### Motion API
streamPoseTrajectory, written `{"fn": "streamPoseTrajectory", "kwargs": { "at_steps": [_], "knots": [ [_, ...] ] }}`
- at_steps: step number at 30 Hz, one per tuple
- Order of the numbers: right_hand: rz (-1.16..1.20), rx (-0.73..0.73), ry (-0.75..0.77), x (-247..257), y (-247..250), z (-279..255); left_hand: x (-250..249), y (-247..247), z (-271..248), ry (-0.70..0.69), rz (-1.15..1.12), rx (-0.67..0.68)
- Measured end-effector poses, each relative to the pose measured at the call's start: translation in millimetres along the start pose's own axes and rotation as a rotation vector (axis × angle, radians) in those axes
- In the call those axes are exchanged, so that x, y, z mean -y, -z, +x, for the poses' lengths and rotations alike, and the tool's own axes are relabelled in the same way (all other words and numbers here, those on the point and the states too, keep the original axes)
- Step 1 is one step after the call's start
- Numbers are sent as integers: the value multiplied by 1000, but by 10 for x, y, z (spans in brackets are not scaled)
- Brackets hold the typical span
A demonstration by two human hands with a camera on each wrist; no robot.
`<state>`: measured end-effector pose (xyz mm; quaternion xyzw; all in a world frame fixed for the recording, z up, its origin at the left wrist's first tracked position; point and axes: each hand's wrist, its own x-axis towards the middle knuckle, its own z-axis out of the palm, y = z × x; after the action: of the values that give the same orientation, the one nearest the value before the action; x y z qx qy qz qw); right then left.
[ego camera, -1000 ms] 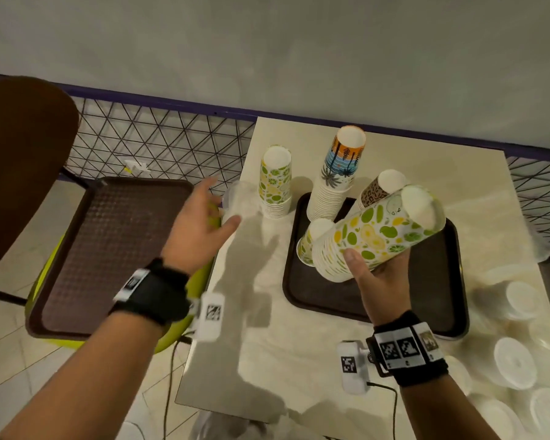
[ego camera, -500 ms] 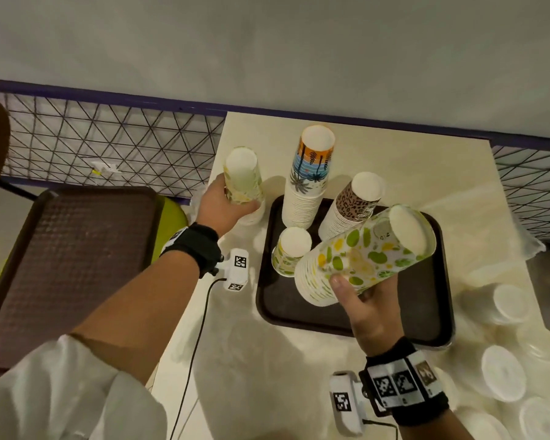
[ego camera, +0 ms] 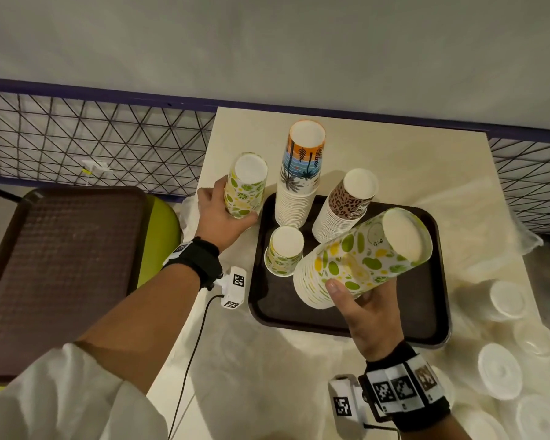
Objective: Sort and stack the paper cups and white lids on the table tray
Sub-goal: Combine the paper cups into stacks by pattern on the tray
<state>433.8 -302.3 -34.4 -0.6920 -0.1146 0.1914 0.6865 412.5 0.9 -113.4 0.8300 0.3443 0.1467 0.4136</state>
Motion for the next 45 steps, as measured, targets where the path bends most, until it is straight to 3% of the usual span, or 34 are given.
{"fn": "streamPoseTrajectory", "kwargs": {
  "at_steps": [12, 16, 22, 26, 35, 45],
  "knots": [
    [65, -20, 43, 162, -5, 25, -58, 224, -123, 81, -59, -105],
    [75, -1, 72, 319, -144, 186, -89, 493, -358, 84, -225, -138],
    [-63, 42, 183, 439, -588, 348, -251, 814, -892, 67, -406, -127],
    [-203, 94, 253, 242, -730, 391, -379, 956, -1203, 33, -404, -92],
    [-381, 69, 67, -482, -663, 545, -491, 1062, -1596, 25, -470, -34],
    [-412, 88, -8, -538, -631, 608, -635, 1003, -1679, 57, -470, 38]
  ]
}}
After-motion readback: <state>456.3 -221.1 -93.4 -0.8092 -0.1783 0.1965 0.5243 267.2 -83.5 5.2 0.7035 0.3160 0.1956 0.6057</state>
